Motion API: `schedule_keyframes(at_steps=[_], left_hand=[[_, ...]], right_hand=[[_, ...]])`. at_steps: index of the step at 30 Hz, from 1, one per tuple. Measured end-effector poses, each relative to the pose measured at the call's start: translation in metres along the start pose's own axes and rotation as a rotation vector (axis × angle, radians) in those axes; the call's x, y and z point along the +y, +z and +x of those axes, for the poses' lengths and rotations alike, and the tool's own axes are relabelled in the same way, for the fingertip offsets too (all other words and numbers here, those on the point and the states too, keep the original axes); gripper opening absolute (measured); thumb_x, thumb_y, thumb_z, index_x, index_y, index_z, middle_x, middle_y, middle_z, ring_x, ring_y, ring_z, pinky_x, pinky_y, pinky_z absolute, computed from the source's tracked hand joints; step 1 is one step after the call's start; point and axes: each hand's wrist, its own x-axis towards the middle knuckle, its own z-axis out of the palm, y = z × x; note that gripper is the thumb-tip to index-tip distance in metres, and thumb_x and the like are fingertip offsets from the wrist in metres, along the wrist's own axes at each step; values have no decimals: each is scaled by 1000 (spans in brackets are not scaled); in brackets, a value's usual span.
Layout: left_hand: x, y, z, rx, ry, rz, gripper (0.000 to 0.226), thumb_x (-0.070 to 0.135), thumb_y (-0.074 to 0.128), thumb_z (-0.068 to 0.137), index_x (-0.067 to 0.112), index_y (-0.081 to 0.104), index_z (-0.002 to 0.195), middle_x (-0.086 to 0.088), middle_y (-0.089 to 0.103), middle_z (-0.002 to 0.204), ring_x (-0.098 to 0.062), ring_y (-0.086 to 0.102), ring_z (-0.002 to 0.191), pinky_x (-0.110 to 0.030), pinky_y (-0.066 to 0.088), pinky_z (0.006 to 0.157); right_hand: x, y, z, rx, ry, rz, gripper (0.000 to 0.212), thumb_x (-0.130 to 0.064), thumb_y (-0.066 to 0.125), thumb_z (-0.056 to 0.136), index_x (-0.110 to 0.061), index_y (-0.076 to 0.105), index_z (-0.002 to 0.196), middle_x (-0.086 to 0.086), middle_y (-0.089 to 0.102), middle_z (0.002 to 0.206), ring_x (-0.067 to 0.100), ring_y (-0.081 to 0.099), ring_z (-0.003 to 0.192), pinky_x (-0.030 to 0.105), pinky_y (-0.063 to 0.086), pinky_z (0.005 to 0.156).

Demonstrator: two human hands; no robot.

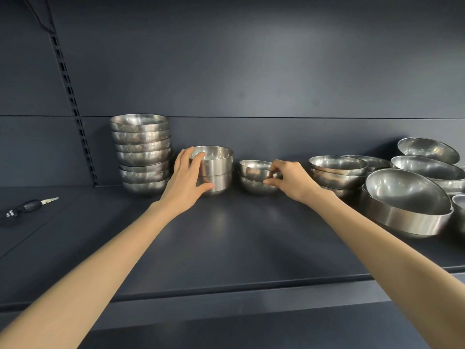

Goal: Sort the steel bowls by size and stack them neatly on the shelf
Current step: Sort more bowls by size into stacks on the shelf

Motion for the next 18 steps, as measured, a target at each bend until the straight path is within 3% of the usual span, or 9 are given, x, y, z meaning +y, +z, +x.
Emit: schedule_keyframes(at_steps=[6, 9, 11, 14, 16, 18], left_hand=[[2, -1, -1, -18, 23, 55, 75, 29, 64, 91, 8, 23, 149, -9, 9, 160, -24, -2, 149, -38, 23, 114], [2, -4, -1, -22, 53, 113, 73, 32, 59, 94, 7, 21, 150, -10, 9, 160, -25, -1, 149, -37, 17, 117], [6, -8, -1, -19, 87, 141, 71, 35, 54, 96, 7, 20, 151, -10, 8, 161, -26, 1, 149, -38, 15, 117], [16, -15, -2, -11, 159, 177, 66, 40, 49, 97, 12, 23, 151, -8, 11, 161, -25, 7, 148, -36, 15, 117], [22, -21, -3, -32, 188, 233, 66, 52, 40, 96, 16, 26, 150, -5, 16, 160, -24, 12, 147, -36, 14, 116], [25, -27, -5, -57, 197, 298, 81, 69, 21, 88, 18, 26, 151, -3, 20, 159, -23, 13, 147, -37, 13, 117]], right_hand=[[2, 1, -3, -31, -66, -77, 22, -24, 61, 92, -3, 55, 95, 2, 54, 89, 18, 50, 80, 29, 37, 68], [1, 2, -6, -42, -58, -127, 23, -29, 56, 95, -8, 55, 103, 1, 53, 98, 21, 53, 92, 33, 42, 74], [-1, 0, -10, -38, -38, -177, 32, -36, 52, 96, -14, 53, 120, 1, 53, 116, 19, 52, 106, 34, 43, 78], [-2, -6, -15, -23, -19, -267, 56, -47, 47, 96, -21, 36, 144, -1, 38, 146, 21, 38, 132, 35, 36, 98], [-4, -13, -20, -45, -1, -323, 65, -54, 43, 95, -21, 27, 149, -1, 27, 154, 21, 22, 143, 41, 21, 115], [-7, -20, -28, -77, 28, -387, 70, -59, 38, 94, -21, 22, 151, -2, 21, 157, 19, 13, 146, 45, 11, 119]])
